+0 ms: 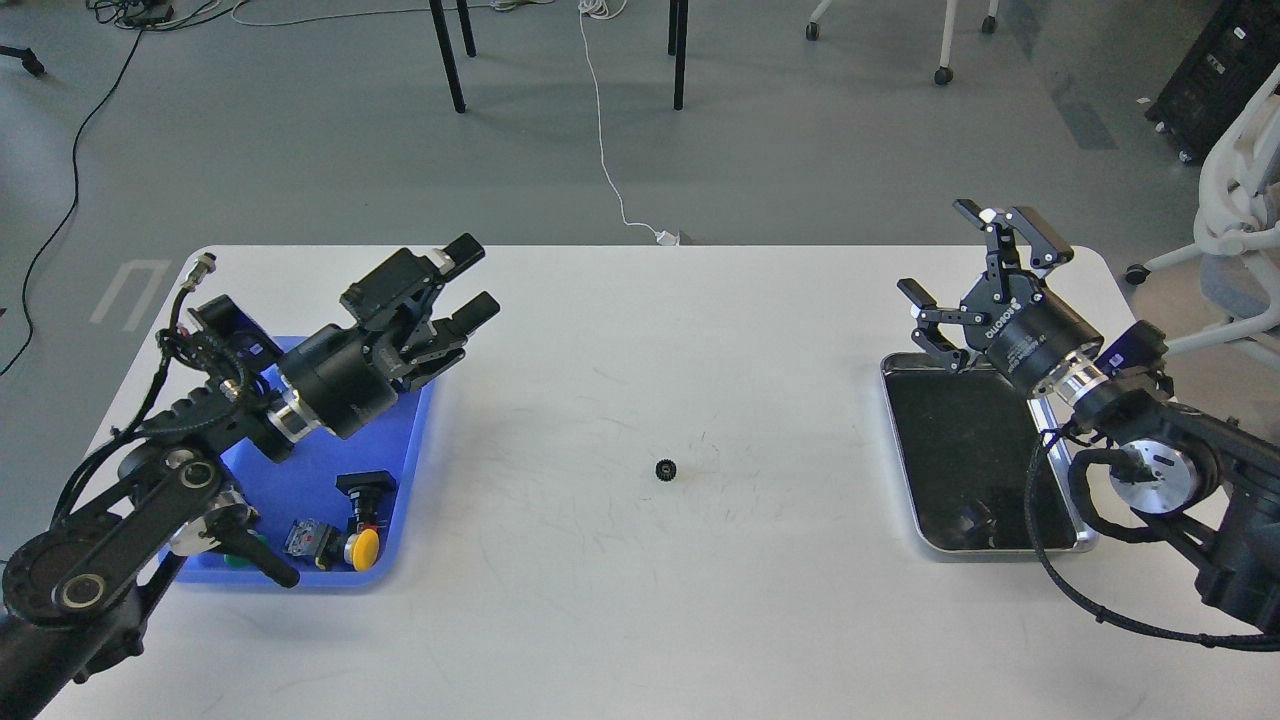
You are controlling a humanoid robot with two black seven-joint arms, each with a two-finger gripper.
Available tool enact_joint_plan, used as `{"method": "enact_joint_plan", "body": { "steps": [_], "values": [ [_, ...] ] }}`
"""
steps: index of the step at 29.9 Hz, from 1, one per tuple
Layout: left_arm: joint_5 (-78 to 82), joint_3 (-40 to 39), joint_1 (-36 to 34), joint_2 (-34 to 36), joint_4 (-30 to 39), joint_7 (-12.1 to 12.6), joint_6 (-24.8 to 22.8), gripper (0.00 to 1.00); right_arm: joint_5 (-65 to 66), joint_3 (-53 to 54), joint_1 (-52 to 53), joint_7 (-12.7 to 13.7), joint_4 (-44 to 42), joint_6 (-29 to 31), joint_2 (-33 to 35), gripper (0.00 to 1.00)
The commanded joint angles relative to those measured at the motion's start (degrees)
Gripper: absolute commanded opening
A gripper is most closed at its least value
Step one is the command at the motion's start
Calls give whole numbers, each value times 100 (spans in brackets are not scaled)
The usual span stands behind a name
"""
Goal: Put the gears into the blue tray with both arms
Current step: 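Reach the left gripper toward the black part on the table, then close the left gripper on the black part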
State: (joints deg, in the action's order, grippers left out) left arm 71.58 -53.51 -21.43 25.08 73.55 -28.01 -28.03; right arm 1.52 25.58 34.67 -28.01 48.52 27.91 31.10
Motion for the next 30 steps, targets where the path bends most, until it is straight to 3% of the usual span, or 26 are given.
{"method": "enact_joint_plan", "body": {
  "steps": [1,4,6,12,20,30],
  "values": [
    [1162,997,-886,6,80,1,3,98,-11,316,-512,1,-1,9,27,98],
    [2338,1815,-1563,-12,54,1,3,98,-11,378,-794,1,8,9,97,98],
    [3331,2360,-2020,-82,-51,1,313,98,-11,404,-944,1,87,9,238,98],
    [5048,3750,-2980,-793,-1026,1,824,96,-11,413,-1006,1,281,9,519,98],
    [5342,4314,-3288,-1567,-1975,1,1238,88,-11,492,-1006,1,298,9,590,98],
    [5342,4507,-3201,-1629,-2495,1,1308,82,-11,501,-997,1,298,9,599,98]
  ]
}}
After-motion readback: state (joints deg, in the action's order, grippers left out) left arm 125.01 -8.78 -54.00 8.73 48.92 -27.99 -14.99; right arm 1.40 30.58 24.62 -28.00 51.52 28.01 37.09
